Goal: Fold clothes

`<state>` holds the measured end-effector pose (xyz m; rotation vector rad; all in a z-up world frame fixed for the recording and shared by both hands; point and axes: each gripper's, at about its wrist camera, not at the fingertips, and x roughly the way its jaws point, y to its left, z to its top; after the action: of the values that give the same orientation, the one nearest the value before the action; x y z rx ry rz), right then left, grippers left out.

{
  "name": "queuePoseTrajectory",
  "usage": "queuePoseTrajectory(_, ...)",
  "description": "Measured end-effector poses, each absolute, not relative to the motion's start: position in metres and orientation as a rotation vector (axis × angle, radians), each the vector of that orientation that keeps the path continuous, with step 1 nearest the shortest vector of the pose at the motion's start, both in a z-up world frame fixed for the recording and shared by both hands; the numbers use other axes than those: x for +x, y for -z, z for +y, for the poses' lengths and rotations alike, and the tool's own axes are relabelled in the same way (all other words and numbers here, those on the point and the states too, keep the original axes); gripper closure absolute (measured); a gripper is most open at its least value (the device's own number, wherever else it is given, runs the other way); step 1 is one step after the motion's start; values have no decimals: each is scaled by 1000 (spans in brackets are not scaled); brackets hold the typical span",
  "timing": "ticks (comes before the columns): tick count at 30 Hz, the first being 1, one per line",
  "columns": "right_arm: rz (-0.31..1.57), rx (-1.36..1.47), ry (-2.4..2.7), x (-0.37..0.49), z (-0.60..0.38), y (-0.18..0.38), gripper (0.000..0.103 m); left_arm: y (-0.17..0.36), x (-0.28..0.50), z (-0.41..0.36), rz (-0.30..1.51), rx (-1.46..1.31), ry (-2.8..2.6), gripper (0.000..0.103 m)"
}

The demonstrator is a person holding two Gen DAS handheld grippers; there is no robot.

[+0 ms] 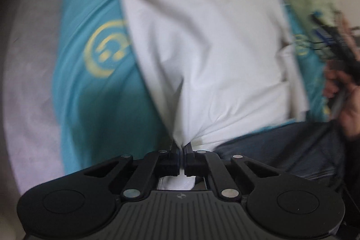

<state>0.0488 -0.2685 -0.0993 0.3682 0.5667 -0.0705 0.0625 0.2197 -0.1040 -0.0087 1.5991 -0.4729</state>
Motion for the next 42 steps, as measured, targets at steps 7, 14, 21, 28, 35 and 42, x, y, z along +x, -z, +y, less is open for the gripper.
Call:
queuePoseTrajectory(7, 542, 369, 53, 45, -269, 93, 10, 83, 63, 222, 1403, 71, 416, 65)
queuePoseTrajectory(14, 507, 346, 45, 47, -266, 87, 10, 21, 79, 168, 1022, 94, 289, 19)
queuePoseTrajectory(21, 480, 382, 40, 46, -277, 82, 10, -23, 84, 59, 738, 83, 287, 10)
queuePoseTrajectory(28, 454, 359, 50, 44, -278, 81, 10, -1, 73, -16, 633, 4, 284, 6)
queuePoseTrajectory(35, 422, 324, 63, 44, -273, 79, 10, 36, 55, -17, 607, 143, 267, 4)
queuePoseTrajectory(42, 428, 322, 91, 49, -278, 84, 10, 35, 46, -8, 604, 124, 260, 4)
